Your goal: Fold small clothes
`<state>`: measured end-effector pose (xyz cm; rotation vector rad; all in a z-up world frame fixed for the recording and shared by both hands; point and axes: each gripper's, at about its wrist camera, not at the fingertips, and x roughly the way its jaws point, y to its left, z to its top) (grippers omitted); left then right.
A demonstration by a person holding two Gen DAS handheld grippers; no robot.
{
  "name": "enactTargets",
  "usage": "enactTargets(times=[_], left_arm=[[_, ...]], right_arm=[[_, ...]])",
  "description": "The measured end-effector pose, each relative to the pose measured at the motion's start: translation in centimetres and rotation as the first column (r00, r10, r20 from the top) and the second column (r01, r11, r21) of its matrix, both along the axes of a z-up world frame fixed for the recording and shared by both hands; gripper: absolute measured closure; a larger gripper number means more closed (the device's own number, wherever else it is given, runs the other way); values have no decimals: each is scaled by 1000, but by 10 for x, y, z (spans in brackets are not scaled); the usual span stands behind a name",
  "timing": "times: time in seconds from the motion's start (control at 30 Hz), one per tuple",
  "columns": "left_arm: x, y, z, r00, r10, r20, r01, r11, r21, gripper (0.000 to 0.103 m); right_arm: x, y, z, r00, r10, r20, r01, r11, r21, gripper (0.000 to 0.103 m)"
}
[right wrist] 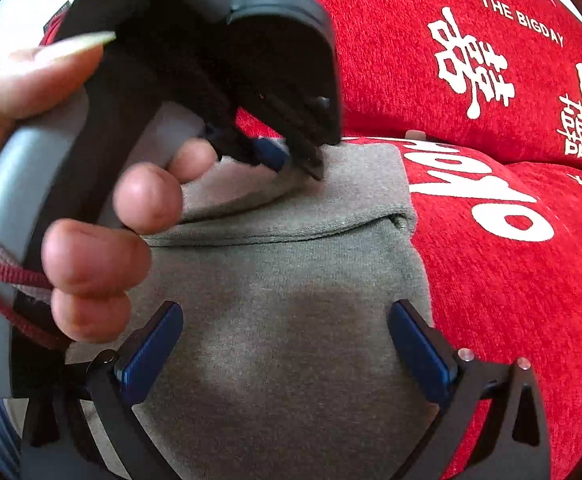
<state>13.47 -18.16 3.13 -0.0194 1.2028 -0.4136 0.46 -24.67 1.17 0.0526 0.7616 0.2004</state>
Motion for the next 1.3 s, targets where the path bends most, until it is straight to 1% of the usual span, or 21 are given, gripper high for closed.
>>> enactTargets(times=[0.03,0.1,0.13,0.2,0.3,0.37,0.43,0.5,0.57,0.6,0.7,0.77,0.87,0.9,0.93,0.97,1.03,1.13,1.2,1.23,1.3], left_arm=[[-1,0,1,1000,16,25,-16,1000,16,19],[-3,1,4,997,37,65,-40,998,44,19],[-2,3,4,998,30,53,-32,999,38,19],[-1,11,9,999,21,29,-22,1000,6,19],[-5,39,29,997,45,67,-42,998,-48,19],[-9,66,39,991,82,106,-77,996,-45,19],[-11,94,44,981,130,143,-128,992,-20,19],[-12,128,42,966,200,162,-206,978,18,19],[-13,158,35,950,268,161,-280,959,53,19],[-13,173,29,939,301,164,-318,944,91,19],[-15,197,11,924,348,159,-372,915,156,19],[-17,205,-4,921,359,149,-383,904,190,19],[-21,209,-12,923,341,177,-372,909,188,19],[-22,208,-12,927,328,185,-361,912,194,19],[-23,207,-13,929,317,189,-352,915,196,19],[-24,208,-13,932,306,193,-342,919,194,19],[-25,210,-12,932,303,198,-340,921,189,19],[-32,209,-7,929,308,205,-342,926,161,19],[-37,204,-5,930,300,214,-333,932,144,19],[-41,200,-4,931,289,223,-326,934,147,19],[-50,193,-4,933,264,244,-309,937,166,19]], right_arm=[[0,1,0,1000,5,-1,-5,1000,-11,0],[0,3,-1,1000,7,1,-7,1000,-24,0],[0,4,-1,1000,7,1,-7,1000,-26,0],[0,3,-1,1000,9,-1,-9,1000,-26,0],[1,1,1,1000,15,-8,-15,1000,-19,0],[2,-4,6,1000,10,-15,-9,1000,8,0],[5,-11,16,1000,-21,4,21,999,38,0],[15,-12,28,999,-33,30,32,998,49,0],[34,-5,41,999,-23,42,21,999,43,0],[47,1,46,999,-9,44,7,999,41,0],[83,24,50,1000,30,8,-30,999,45,0],[112,43,41,996,67,-66,-63,997,51,0],[131,62,22,981,109,-160,-114,993,-24,0],[134,60,14,978,94,-186,-105,993,-49,0],[137,51,6,979,38,-201,-57,995,-87,1],[137,43,3,981,1,-194,-21,995,-102,1],[130,23,8,985,-60,-165,51,997,-57,1],[117,10,18,979,-153,-131,142,986,-89,1],[105,11,24,984,-146,-99,140,988,-60,0],[95,15,27,989,-124,-76,121,992,-43,0],[82,23,29,995,-85,-56,83,995,-51,0]])
